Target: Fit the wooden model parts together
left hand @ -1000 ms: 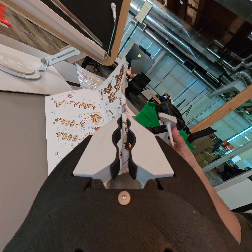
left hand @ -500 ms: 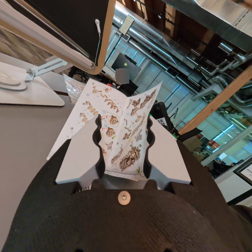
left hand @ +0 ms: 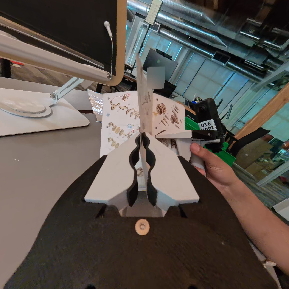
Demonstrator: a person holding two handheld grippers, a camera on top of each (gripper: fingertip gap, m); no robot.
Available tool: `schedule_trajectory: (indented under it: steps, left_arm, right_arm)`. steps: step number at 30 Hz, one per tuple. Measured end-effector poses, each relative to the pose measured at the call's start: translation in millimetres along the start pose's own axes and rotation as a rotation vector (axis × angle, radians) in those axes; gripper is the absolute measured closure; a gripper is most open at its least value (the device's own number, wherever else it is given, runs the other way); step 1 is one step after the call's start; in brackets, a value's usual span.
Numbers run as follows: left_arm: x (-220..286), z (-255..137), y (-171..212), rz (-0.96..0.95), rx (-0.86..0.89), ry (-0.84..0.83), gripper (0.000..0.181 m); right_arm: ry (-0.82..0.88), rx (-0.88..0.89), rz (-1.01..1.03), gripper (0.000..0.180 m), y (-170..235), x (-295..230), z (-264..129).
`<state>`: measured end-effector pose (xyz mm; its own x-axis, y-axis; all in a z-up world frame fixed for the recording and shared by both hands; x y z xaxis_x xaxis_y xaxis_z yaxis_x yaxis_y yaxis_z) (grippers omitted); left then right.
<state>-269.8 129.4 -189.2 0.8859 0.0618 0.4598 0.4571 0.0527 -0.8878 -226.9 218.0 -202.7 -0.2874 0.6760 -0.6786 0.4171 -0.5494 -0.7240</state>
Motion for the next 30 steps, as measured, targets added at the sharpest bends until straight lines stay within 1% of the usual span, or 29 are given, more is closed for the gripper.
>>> schedule_trajectory:
  steps: [7, 8, 9, 10, 12, 14, 16, 19, 21, 22, 24, 26, 27, 29, 30]
  left_arm:
    - [-15.9, -13.5, -11.9, -0.095, 0.094, -0.036, 0.181]
    - [-17.4, -15.2, -13.3, -0.104, 0.104, -0.040, 0.178]
    - [-16.7, -15.6, -14.4, -0.114, 0.111, -0.029, 0.167]
    - [-13.5, -14.4, -14.8, -0.129, 0.114, 0.002, 0.153]
    - [-3.2, -10.3, -17.2, -0.179, 0.129, 0.095, 0.106]
    - [7.0, -7.6, -18.3, -0.194, 0.137, 0.163, 0.087]
    - [16.7, -3.9, -15.5, -0.153, 0.102, 0.196, 0.066]
    - [28.9, 2.8, -7.5, -0.057, 0.034, 0.193, 0.049]
    - [34.4, 9.9, 0.0, -0.011, -0.016, 0.173, 0.044]
    - [34.5, 14.5, 5.1, 0.015, -0.047, 0.145, 0.041]
    - [29.9, 22.9, 15.2, 0.085, -0.100, 0.055, 0.042]
    - [10.8, 26.3, 20.7, 0.135, -0.141, -0.119, 0.051]
    - [1.5, 24.8, 20.8, 0.145, -0.143, -0.185, 0.058]
    - [-15.4, 17.7, 17.0, 0.095, -0.108, -0.267, 0.076]
    - [-19.7, 14.5, 14.7, 0.046, -0.083, -0.258, 0.078]
  right_arm:
    - [-0.013, 0.055, 0.027, 0.180, -12.6, 3.7, -14.0]
    - [-0.012, 0.060, 0.031, 0.180, -13.5, 4.7, -15.2]
    - [-0.007, 0.061, 0.029, 0.180, -13.9, 5.5, -15.8]
    - [-0.003, 0.059, 0.024, 0.180, -13.9, 5.7, -15.9]
    - [0.006, 0.052, 0.010, 0.180, -12.9, 4.6, -14.7]
    - [0.025, 0.045, -0.012, 0.180, -11.8, 3.5, -13.3]
    - [0.064, 0.042, -0.043, 0.180, -11.5, 4.1, -12.7]
    - [0.139, 0.043, -0.116, 0.180, -12.6, 4.4, -13.1]
    - [0.184, 0.040, -0.183, 0.180, -12.1, 0.7, -11.2]
    - [0.198, 0.035, -0.218, 0.180, -11.1, -3.0, -9.2]
    - [0.237, 0.028, -0.287, 0.180, -9.1, -9.2, -5.7]
    - [0.264, 0.025, -0.361, 0.180, -8.0, -15.4, -3.5]
    - [0.269, 0.027, -0.390, 0.180, -8.2, -18.0, -3.3]
    - [0.217, 0.038, -0.407, 0.180, -8.6, -26.0, -3.3]
    - [0.152, 0.044, -0.391, 0.180, -8.3, -32.4, -3.3]
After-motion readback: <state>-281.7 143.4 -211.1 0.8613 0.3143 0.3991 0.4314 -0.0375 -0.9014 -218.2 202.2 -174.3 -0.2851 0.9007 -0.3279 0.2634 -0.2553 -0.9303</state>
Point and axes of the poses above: each gripper's, where its closed fingertips meet, z out along the fingers, y out of its underside, x = y × z across the jaws, the point moved 3 cm from there along -z, back along the fingers, and after that the axes turned 1 degree about -x, right-handed, at the moved point
